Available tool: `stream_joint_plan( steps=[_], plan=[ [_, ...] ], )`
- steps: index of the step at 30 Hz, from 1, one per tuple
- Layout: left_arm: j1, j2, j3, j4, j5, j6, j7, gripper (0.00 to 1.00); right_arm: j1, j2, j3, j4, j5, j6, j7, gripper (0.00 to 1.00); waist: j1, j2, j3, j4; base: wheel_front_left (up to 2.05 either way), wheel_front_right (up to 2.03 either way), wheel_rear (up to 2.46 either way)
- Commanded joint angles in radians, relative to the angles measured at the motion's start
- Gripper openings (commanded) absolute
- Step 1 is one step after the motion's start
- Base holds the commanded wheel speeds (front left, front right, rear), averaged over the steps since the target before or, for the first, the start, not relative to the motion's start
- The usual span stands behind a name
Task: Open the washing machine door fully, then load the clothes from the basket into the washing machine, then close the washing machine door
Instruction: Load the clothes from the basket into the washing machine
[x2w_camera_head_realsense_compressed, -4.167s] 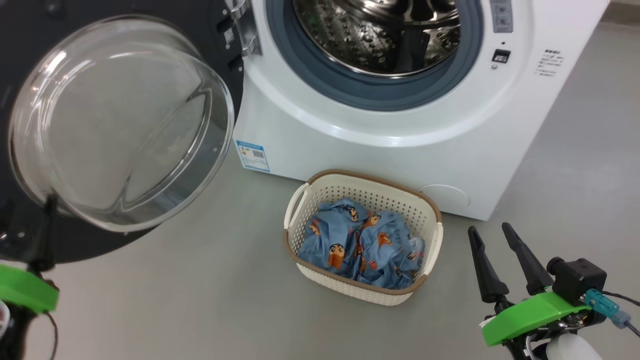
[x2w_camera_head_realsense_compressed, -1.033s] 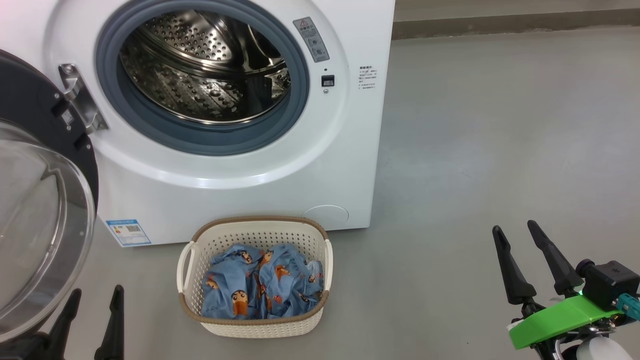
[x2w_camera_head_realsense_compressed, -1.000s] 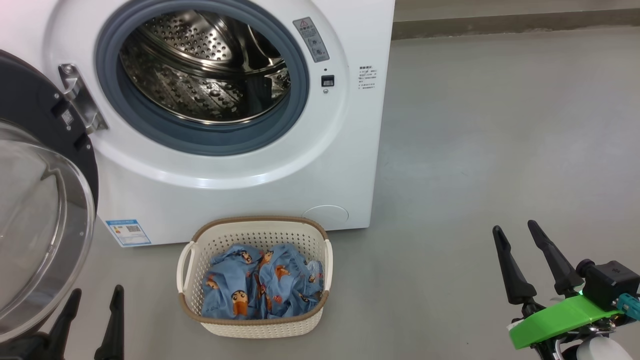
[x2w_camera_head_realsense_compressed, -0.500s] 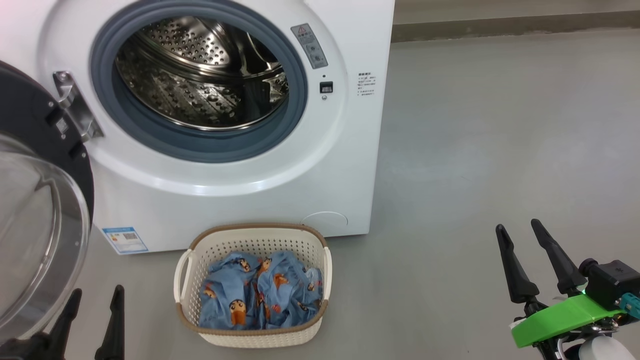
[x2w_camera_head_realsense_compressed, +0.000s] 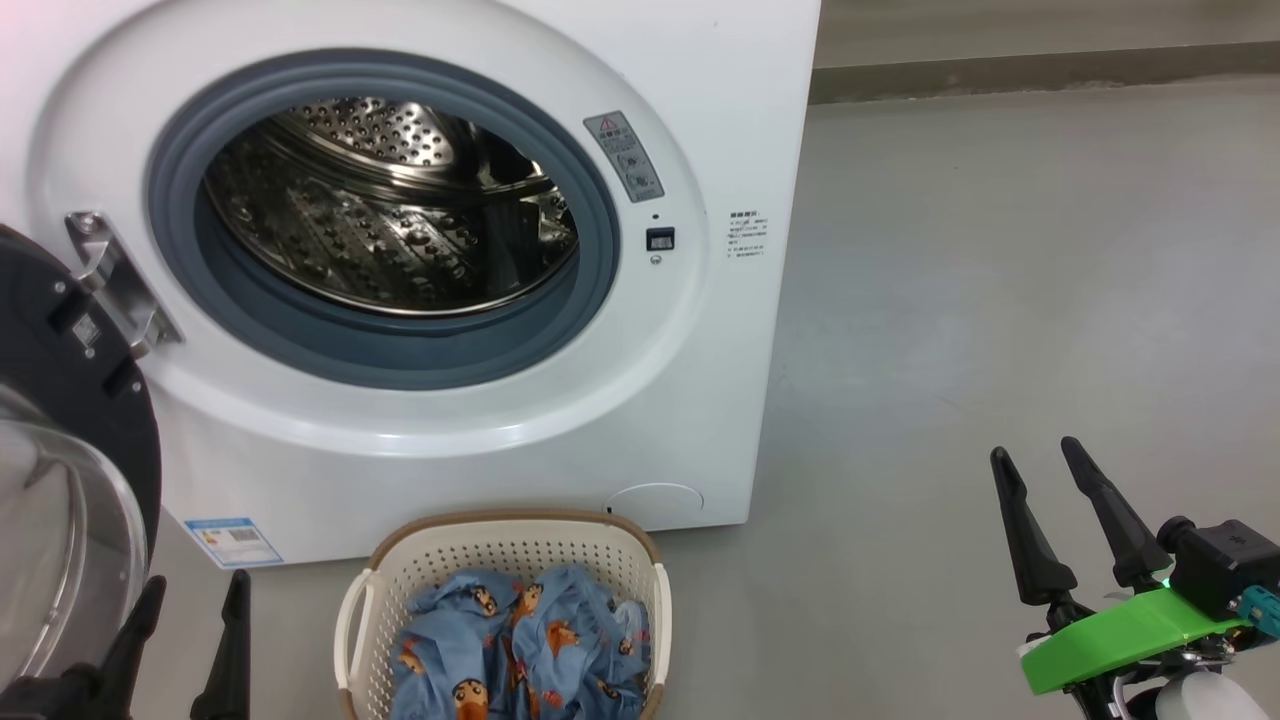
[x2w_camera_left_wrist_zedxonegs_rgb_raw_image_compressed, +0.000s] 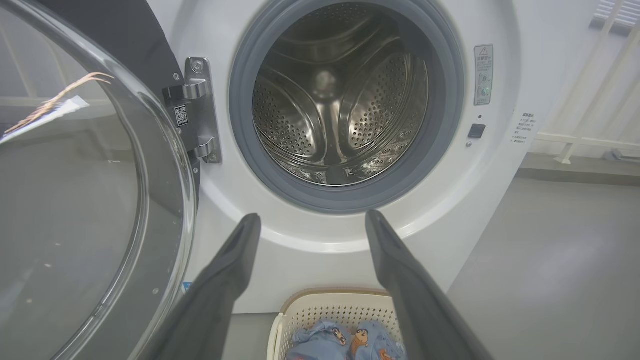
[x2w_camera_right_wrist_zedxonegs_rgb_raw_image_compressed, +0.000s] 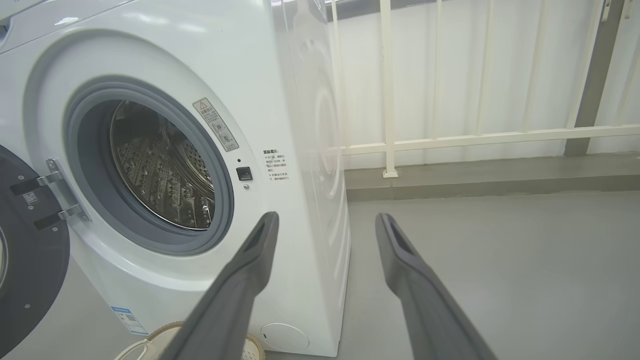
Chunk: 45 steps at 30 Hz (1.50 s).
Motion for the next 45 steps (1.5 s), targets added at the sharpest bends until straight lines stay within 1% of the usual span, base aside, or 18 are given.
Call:
stream_joint_plan(
  steps=[1,45],
  plan=[
    [-0.036,0.027,0.045,-0.022,0.013,-0.002,-0.007,1.0,-0.005,-0.016,0.017,-0.026,-0.013,0.005,-0.012,1.0,-0.0001,0.0,0.001,0.001,0.77,-0.77,0.0],
    [-0.042,0.025,0.039,-0.009,0.028,-0.007,-0.007,1.0,-0.015,-0.023,0.037,-0.012,-0.012,0.005,-0.012,1.0,-0.0001,0.0,0.004,-0.002,0.04,-0.04,0.0]
  ],
)
